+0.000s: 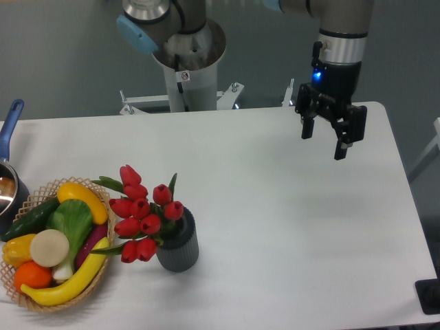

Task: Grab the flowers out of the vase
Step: 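Move the open gripper toward the red tulips in the grey vase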

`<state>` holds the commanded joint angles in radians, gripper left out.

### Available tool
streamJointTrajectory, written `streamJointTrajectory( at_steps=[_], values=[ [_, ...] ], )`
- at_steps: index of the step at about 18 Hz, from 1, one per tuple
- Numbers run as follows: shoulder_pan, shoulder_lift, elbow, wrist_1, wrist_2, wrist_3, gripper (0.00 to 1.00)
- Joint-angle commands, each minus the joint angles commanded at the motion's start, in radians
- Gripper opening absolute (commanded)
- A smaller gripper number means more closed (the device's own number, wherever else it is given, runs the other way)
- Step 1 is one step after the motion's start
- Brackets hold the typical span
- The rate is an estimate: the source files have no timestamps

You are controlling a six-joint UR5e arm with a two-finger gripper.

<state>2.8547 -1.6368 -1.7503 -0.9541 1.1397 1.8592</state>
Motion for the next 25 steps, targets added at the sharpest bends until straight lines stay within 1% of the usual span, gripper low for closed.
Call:
streamJointTrajectory(
  at_steps=[4,9,12,16,21,25],
  values=[
    [-0.002,-0.005,0.011,-0.006,-0.002,-0.002,1.00],
    [-0.006,-0.009,0.002,-0.005,-0.006,-0.002,1.00],
    [-0.008,-0.011,-0.003,-0.005,-0.038,-0.017,1.00],
    [-0.005,-0.011,-0.006,-0.005,-0.072,-0.095,1.00],
    [-0.008,-0.011,-0.012,-0.006,-0.077,-0.097,1.00],
    [-0.008,-0.011,-0.015,-0.006,-0.124,-0.097,1.00]
  ],
)
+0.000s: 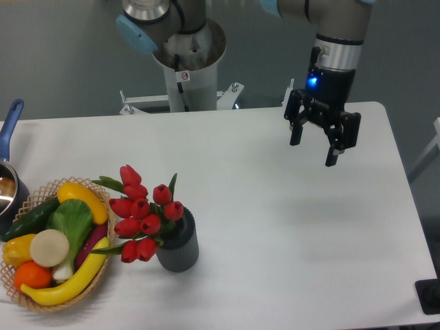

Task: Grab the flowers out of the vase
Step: 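Move the open gripper toward the red tulips in the grey vase, then lower the open gripper around the tulip stems above the vase rim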

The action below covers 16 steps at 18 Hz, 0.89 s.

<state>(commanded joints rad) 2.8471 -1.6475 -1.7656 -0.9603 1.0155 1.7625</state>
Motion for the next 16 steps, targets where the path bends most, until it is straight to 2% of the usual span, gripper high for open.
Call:
streamJointTrajectory(
  at_steps=[6,11,14,16],
  values=[
    [-0.003,0.003,-0.012,0.000,0.002,-0.003,1.00],
    [-0.104,-0.015,-0.046,0.002,-0.005,-0.193,1.00],
    [-0.130,-0.017,-0.067,0.000,-0.061,-0.320,1.00],
    [-0.135,-0.023,-0.075,0.000,-0.109,-0.357,1.00]
  ],
)
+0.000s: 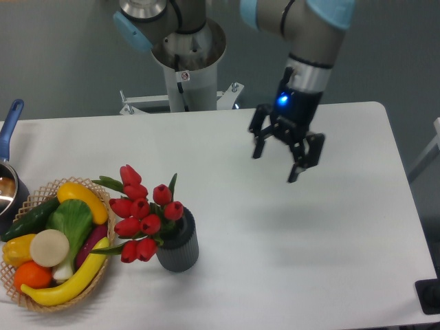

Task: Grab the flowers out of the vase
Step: 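Lower the open gripper around the tulip stems above the vase rim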

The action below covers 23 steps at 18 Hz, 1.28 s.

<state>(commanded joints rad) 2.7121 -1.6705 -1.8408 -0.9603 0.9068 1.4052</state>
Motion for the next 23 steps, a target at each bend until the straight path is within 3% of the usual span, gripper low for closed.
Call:
streamJointTrajectory(
  at_steps=[1,3,6,15,23],
  values=[
    [-0.002,-0.006,-0.024,0.000,-0.111,-0.062,1.00],
    [-0.014,-0.015,-0.031,0.002,-0.160,-0.100,1.00],
    [-0.044,-0.038,-0.028,0.006,-0.169,-0.134,1.00],
    [-0.147,-0.115,-0.014,0.127,-0.167,-0.144,1.00],
    [-0.186,-0.155,0.000,0.160,-0.172,-0.146,1.00]
  ],
)
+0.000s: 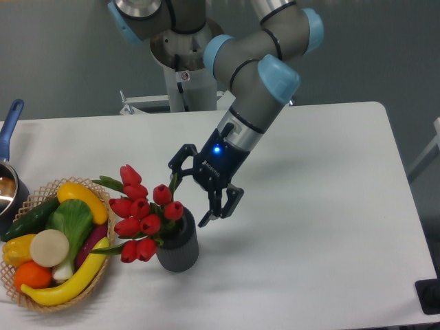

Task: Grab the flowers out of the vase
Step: 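Lower the open gripper around the tulip stems above the vase rim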

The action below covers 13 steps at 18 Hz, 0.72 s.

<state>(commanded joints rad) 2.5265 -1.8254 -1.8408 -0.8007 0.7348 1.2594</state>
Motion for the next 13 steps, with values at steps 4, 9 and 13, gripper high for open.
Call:
streamJointTrajectory(
  at_steps=[4,9,13],
  values=[
    [-0.011,-0.012,0.005,0.000,-0.002,-0.003,1.00],
    [-0.037,-0.037,0.012,0.000,-0.043,-0.023,1.00],
    [-0.043,-0.040,0.015,0.000,-0.054,-0.025,1.00]
  ],
)
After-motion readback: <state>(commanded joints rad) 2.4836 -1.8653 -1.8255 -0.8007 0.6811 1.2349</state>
